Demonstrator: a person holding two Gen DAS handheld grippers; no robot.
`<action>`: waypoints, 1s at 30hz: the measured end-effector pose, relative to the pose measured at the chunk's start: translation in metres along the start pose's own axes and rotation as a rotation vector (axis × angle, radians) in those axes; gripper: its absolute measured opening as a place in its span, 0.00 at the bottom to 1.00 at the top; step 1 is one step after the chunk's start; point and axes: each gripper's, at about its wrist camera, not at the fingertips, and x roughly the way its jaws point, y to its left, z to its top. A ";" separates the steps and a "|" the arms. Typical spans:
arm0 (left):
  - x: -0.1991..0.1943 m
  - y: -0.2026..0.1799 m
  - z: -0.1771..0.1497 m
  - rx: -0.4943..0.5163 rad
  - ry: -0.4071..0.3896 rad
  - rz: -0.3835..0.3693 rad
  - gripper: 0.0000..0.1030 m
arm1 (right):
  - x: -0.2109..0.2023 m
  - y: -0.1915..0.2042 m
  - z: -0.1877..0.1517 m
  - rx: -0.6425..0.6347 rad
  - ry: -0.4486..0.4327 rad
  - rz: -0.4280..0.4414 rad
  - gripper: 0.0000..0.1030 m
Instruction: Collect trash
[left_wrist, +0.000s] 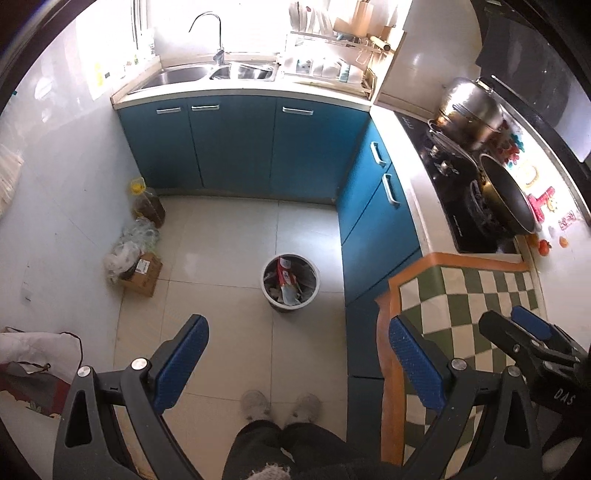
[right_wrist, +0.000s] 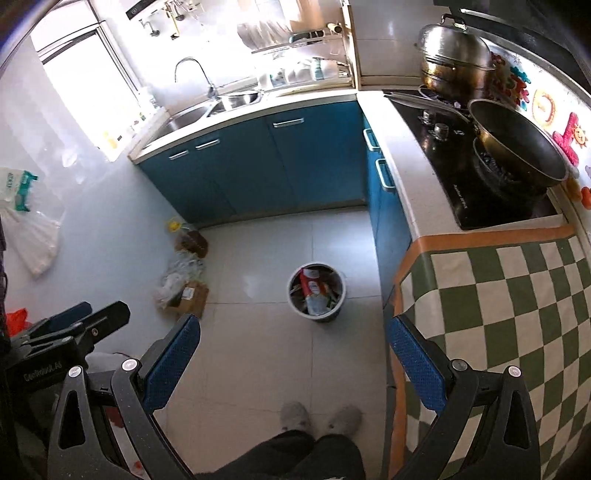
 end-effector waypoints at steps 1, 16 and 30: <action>-0.003 0.002 -0.002 0.004 -0.001 -0.009 0.97 | -0.002 0.002 -0.001 0.000 0.002 0.011 1.00; -0.032 0.015 -0.011 0.025 -0.051 -0.060 1.00 | -0.021 0.024 -0.013 -0.064 0.009 0.053 1.00; -0.033 0.019 -0.002 0.035 -0.053 -0.091 1.00 | -0.019 0.016 -0.007 -0.052 0.018 0.077 1.00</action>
